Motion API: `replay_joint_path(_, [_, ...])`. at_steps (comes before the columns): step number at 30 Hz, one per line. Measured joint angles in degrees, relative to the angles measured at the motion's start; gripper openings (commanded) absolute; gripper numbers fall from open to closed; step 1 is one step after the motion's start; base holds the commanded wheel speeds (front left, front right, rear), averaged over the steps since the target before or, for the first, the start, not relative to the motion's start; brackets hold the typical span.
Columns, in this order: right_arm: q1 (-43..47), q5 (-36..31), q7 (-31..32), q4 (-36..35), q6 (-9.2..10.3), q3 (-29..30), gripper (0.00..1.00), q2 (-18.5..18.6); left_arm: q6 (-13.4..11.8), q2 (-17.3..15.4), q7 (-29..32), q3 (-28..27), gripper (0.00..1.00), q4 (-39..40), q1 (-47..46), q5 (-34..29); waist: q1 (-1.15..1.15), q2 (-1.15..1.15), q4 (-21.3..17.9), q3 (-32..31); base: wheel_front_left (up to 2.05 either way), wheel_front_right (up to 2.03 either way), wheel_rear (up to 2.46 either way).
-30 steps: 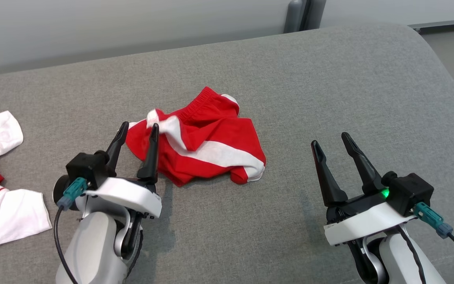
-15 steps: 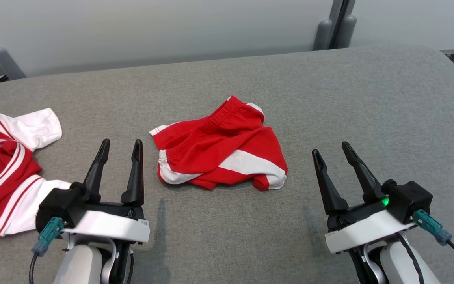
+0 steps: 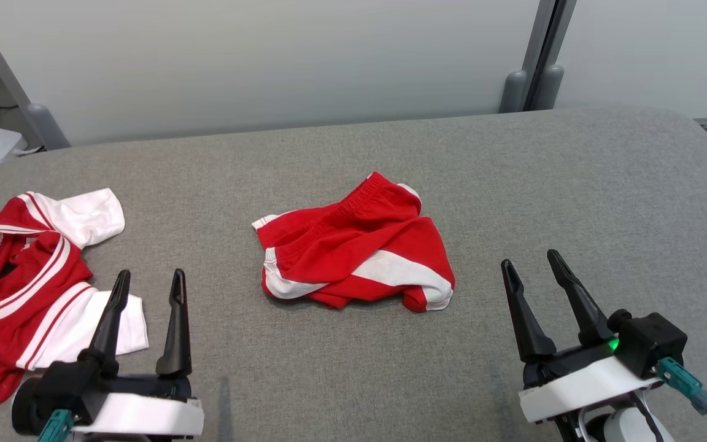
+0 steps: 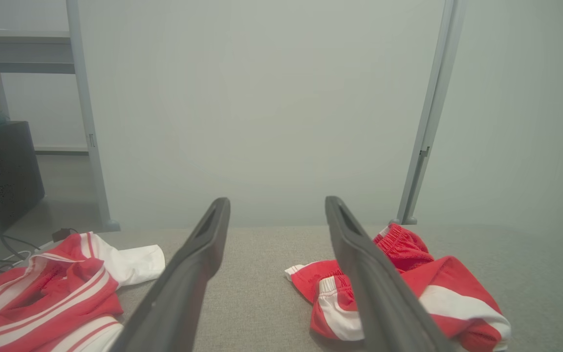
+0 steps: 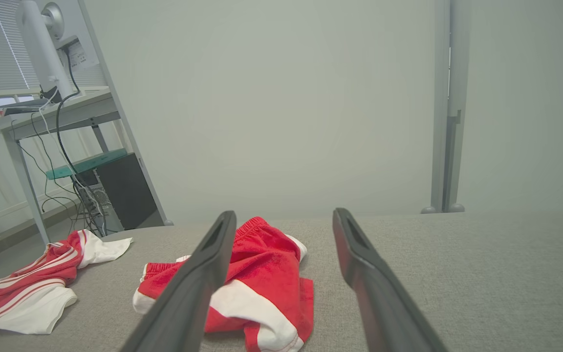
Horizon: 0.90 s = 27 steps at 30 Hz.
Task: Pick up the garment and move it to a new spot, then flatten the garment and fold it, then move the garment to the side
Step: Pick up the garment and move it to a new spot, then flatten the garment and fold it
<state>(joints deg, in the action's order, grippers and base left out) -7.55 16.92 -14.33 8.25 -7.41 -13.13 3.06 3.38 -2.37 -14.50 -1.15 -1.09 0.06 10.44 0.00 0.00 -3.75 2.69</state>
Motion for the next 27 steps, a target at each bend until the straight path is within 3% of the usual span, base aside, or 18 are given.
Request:
replay_joint_path(19, [7.26, -0.08, 0.00, 1.31, 0.00, 2.08, 1.00, -0.37, -4.05, -0.10, 0.01, -2.13, 1.00, -1.52, 8.00, 3.01, 0.00, 0.00, -0.63, -5.10, 0.00, 0.00, 0.00])
replay_joint_path(27, [7.25, -0.15, 0.00, 1.99, 0.00, 1.56, 1.00, -0.44, -4.31, -0.12, 0.01, -2.13, 1.00, -1.90, 8.63, 2.77, 0.00, 0.00, -0.74, -5.40, 0.00, 0.00, 0.00])
